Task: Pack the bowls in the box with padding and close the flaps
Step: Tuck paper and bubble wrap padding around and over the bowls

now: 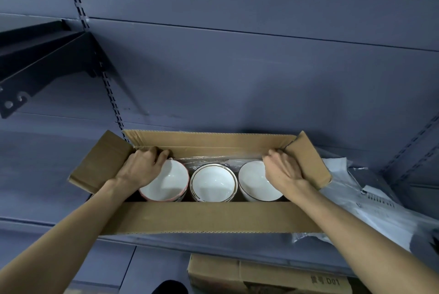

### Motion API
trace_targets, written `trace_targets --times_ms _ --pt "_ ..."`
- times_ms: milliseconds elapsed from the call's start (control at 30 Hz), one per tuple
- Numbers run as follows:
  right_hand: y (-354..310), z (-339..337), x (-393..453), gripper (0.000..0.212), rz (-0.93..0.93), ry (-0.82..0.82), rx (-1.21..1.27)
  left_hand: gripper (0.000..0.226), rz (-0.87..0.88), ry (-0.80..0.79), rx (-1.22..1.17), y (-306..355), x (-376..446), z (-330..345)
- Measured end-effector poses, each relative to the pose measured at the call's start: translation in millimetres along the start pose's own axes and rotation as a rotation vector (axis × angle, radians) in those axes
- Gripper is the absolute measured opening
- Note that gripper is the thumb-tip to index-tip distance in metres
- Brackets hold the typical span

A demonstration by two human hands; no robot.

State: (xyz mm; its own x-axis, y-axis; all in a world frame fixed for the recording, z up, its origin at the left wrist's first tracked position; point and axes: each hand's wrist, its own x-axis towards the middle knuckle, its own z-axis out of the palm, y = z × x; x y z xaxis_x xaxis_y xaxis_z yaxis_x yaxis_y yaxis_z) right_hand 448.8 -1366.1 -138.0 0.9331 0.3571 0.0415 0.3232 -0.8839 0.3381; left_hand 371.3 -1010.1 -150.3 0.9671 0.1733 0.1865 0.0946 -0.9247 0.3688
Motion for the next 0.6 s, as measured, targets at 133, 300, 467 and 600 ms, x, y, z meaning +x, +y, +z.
trace_targets --times_ms 133,300,467,600 --pt "-3.0 -1.4 5.9 0.035 0.03 -0.06 0.3 0.061 -0.092 -0.135 -0.022 1.5 2.2 0.8" --pt "-9.3 -9.7 14.7 0.052 0.183 -0.272 0.568 0.067 -0.245 -0.272 -0.158 -3.0 2.2 7.6" --pt "-20.8 -17.5 15.2 0.053 0.189 -0.286 0.505 0.037 -0.052 0.002 -0.07 -2.6 -6.0 3.6" --pt "-6.7 -17.3 11.2 0.06 0.292 -0.302 0.69 0.029 0.196 0.161 0.094 10.9 -7.5 -11.6"
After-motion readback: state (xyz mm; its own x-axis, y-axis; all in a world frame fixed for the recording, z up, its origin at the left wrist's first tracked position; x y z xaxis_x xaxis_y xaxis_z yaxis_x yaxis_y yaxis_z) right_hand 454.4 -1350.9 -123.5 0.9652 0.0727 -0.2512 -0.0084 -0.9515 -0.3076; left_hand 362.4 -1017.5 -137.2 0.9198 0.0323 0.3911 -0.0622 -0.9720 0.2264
